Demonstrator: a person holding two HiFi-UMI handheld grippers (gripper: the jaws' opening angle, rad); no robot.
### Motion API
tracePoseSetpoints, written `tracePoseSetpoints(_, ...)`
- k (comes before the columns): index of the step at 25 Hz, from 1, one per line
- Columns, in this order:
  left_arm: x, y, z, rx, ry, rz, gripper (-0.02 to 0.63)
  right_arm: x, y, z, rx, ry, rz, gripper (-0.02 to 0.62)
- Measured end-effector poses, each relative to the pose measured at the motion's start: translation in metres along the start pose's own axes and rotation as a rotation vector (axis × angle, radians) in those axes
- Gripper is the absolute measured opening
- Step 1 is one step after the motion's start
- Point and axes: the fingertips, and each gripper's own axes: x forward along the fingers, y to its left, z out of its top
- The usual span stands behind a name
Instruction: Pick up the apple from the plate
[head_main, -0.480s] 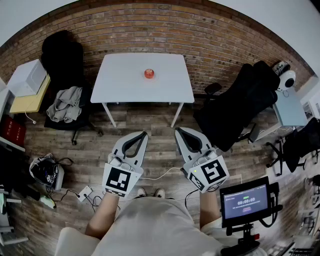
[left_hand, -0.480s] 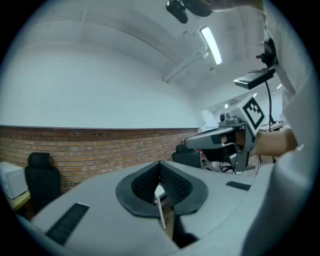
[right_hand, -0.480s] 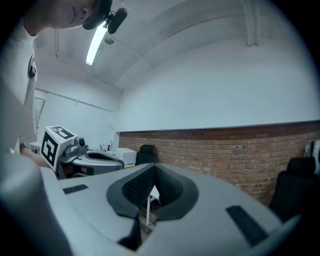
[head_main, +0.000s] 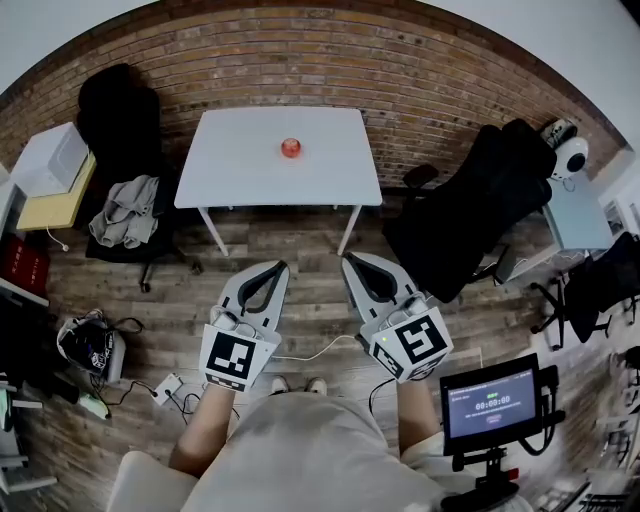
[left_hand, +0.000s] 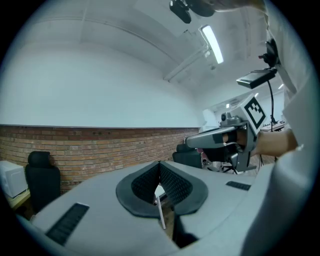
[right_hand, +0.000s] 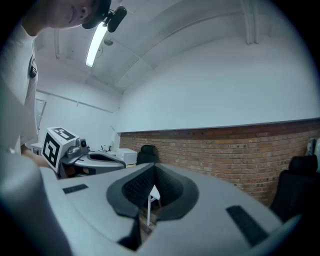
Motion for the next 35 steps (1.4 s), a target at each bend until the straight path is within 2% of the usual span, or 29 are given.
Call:
tracePoseSetpoints(6, 0.012, -0.007, 0.002, 0.009, 0.014, 0.03, 0.005, -0.008, -0.014, 0.002, 0.024, -0.029, 0.041, 0.002)
tracePoseSetpoints(12, 0.019, -0.018, -0.016, 0.018, 0.052, 0.045, 0.005, -0.008, -0.022, -0.006, 0.045, -0.036, 0.1, 0.002)
tracePoseSetpoints(19, 0.023, -0.028, -0.011, 0.016, 0.025, 0.097, 0.005, -0.018, -0.021, -0.015, 0.036, -0.039, 0.145, 0.002)
tracePoseSetpoints(26, 0.037, -0.037, -0.003, 0.01, 0.038, 0.1, 0.005, -0.025, -0.049, -0.011, 0.057, -0.055, 0.124, 0.002)
tracePoseSetpoints(29, 0.047, -0.024, -0.005, 0.017, 0.034, 0.096, 0.005, -0.014, -0.059, -0.012, 0.067, -0.049, 0.114, 0.002)
tracePoseSetpoints(35, 0.087, 0.028, -0.028, -0.02, 0.035, 0.091, 0.005, 0.04, -0.089, -0.028, 0.084, -0.016, 0.09, 0.002)
